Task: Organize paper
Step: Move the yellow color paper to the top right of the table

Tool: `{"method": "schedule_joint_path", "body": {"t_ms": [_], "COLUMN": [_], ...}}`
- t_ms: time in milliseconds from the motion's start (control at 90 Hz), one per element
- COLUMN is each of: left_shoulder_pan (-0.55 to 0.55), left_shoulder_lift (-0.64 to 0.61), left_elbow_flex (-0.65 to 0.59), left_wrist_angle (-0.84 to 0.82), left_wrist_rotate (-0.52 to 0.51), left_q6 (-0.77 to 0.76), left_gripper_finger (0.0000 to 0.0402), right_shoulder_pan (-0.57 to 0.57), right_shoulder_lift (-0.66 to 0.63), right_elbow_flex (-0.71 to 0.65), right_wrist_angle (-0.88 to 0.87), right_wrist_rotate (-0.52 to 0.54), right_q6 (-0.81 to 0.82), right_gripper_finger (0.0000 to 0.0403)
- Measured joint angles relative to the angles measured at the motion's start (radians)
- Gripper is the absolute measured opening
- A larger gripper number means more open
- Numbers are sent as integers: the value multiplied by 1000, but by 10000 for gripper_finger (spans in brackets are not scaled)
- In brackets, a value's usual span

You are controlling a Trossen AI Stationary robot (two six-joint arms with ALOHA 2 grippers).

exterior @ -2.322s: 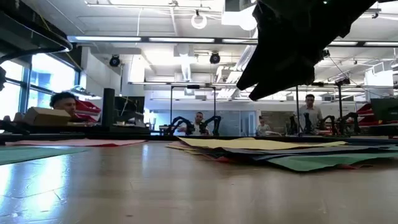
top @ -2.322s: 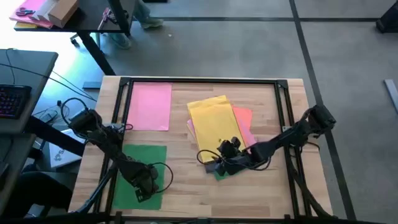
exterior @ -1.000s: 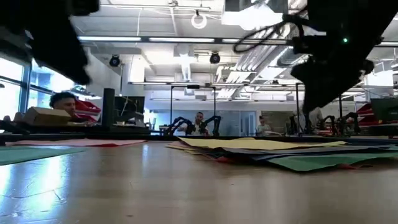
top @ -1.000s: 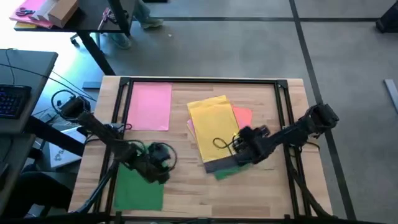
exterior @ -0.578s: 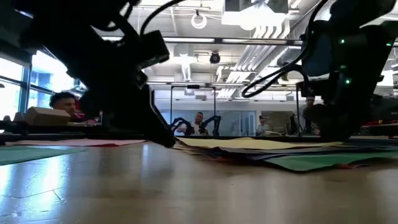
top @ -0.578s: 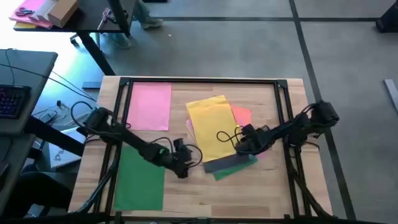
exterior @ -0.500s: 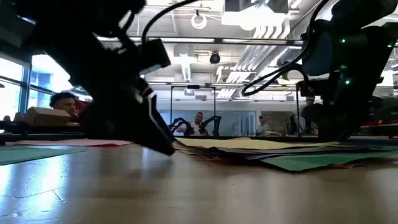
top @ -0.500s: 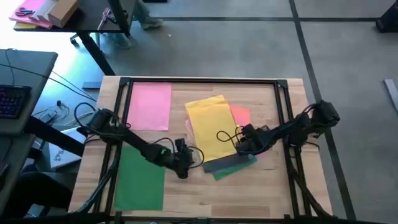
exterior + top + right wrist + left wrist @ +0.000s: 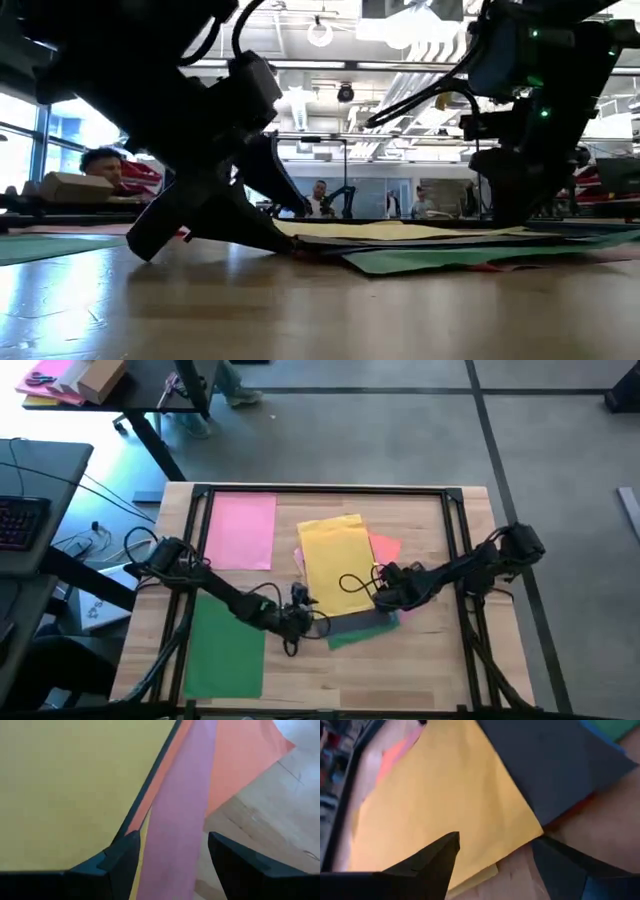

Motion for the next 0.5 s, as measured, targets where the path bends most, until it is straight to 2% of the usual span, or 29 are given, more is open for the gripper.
{"method": "schedule_joint_path", "body": {"t_ms": [178, 300, 500], "left_shoulder_pan": [0, -7, -50], "left_shoulder_lift": [0, 1, 2], "left_elbow_flex": [0, 0, 7], "left_wrist_angle": [-4, -1, -10], "left_wrist_rotate": [-103, -117, -150], "left_q6": [71, 124, 160], "left_gripper_finger": [241, 241, 241], "right_shoulder_pan": [11, 17, 17], "right_shoulder_lift": [0, 0, 0], "right_elbow_flex": [0, 0, 0], "right_wrist_angle": [47, 105, 109], "right_wrist_rotate": [-3, -18, -19], "right_q6": [-50, -100, -104], "right_gripper_finger": [222, 222, 222]}}
